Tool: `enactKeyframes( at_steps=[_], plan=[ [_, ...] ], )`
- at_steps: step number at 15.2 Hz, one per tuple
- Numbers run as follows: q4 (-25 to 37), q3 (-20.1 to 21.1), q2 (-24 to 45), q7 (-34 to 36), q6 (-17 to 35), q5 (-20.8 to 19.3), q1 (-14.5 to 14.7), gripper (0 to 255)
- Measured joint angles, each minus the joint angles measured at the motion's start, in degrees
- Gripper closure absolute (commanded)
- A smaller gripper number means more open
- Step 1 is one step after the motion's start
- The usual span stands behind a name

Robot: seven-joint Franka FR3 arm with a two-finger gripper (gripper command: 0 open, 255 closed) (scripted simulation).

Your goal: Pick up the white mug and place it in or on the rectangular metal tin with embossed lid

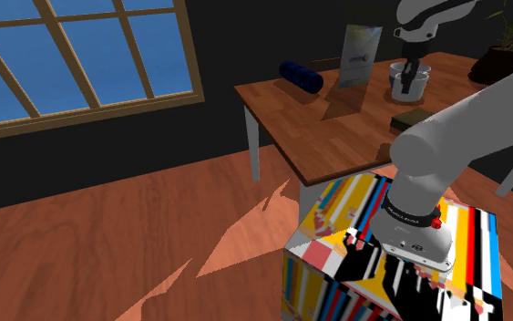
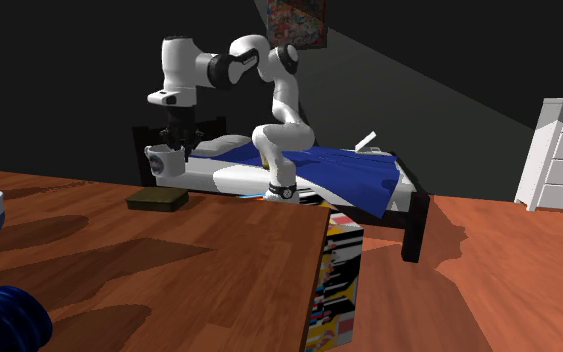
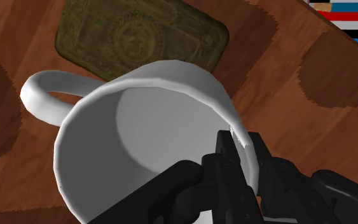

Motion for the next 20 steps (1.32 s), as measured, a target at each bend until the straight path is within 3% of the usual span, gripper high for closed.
enactKeyframes(
  at_steps=[8,20],
  plan=[
    [5.81,-9.78,3.47,-10.78,1.61,-2.63,-1.49,255],
    [0.25,-15.13,7.26,-10.61,11.34,-4.46,-0.72,255]
  ],
)
